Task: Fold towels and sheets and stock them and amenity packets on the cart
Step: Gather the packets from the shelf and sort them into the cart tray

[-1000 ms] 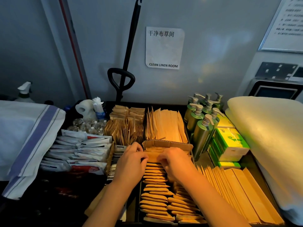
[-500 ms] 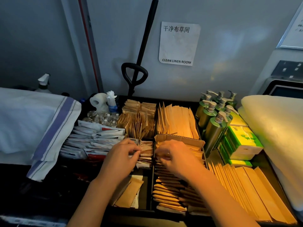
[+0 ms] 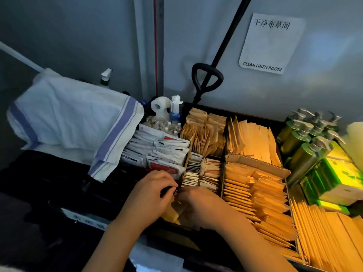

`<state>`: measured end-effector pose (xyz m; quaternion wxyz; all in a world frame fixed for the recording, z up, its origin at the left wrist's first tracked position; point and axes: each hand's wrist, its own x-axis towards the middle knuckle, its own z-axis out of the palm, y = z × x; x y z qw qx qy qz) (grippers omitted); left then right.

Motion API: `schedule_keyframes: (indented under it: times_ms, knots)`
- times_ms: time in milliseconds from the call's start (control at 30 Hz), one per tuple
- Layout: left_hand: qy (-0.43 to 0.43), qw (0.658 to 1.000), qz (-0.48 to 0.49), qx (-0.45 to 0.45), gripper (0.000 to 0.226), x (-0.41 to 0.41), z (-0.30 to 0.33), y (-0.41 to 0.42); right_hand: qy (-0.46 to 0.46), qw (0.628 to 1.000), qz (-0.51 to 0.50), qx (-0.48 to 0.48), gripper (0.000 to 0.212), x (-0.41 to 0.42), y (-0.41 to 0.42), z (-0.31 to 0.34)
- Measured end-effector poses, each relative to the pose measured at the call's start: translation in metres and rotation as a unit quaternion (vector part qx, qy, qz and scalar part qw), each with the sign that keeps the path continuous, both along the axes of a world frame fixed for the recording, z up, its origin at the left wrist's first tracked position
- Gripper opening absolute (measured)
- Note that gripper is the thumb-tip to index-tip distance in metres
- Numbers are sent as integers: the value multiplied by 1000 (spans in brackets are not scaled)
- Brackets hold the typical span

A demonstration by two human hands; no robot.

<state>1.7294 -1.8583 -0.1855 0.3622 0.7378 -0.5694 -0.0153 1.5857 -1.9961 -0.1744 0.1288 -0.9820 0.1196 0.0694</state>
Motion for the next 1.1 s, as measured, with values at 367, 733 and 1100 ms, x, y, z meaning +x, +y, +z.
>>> schedule_keyframes:
  times_ms: [367, 733, 1100]
  knots:
    - [20, 1000, 0, 23, 32, 0, -8, 19, -13, 999, -19, -45, 31, 10, 2, -7]
    - [43, 997, -33, -63, 22, -32, 17, -39, -226, 959, -170, -23, 24, -56, -36, 39]
    - [58, 989, -95, -95, 32, -77, 52, -120, -304, 925, -228, -19, 34, -134, -90, 59]
